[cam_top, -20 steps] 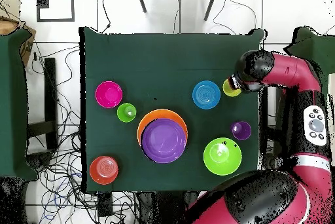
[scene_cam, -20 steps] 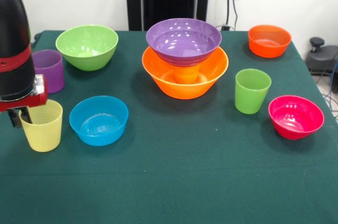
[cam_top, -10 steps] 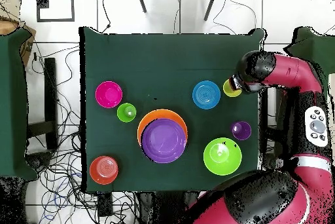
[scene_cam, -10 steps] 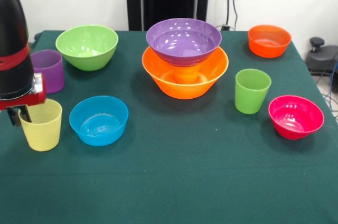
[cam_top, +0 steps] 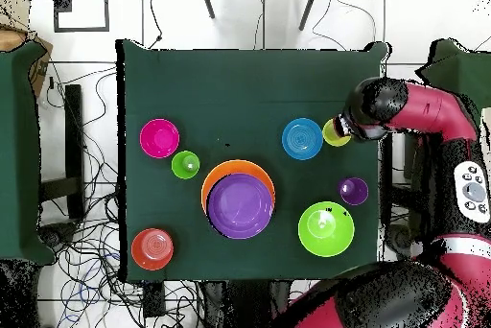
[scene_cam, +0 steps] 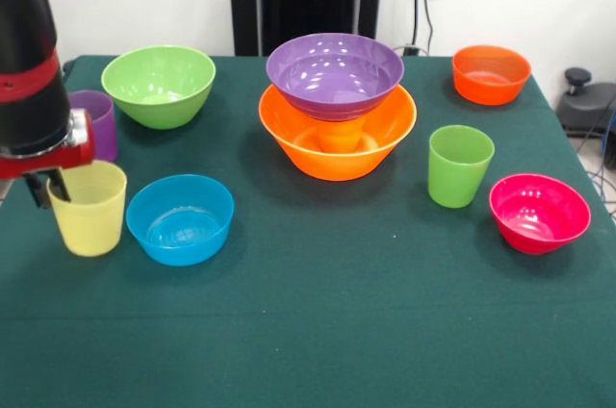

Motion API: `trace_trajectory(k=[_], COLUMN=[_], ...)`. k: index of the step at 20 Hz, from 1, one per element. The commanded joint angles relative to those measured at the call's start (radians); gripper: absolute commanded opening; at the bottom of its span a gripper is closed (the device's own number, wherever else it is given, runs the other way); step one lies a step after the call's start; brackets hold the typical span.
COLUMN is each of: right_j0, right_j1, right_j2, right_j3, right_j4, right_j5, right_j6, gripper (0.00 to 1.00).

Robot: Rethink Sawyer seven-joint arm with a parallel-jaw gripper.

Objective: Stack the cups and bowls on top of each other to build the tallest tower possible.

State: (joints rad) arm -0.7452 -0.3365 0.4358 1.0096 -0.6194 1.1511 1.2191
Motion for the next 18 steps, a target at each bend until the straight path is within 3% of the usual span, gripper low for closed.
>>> trace_trajectory(k=[1,8,18], right_j0=[-0.011,-0.03,0.0], right_j1=[-0.115,-0.196,-0.224], right_j2=[-0.008,-0.008,-0.008], right_j3=[0.171,0.261,0.261], right_j4=[0.028,0.045,0.046], right_j5=[-0.053,-0.053,-0.001], right_j6=[-0.052,-0.055,-0.021], gripper=[0.0,0.0,0.0])
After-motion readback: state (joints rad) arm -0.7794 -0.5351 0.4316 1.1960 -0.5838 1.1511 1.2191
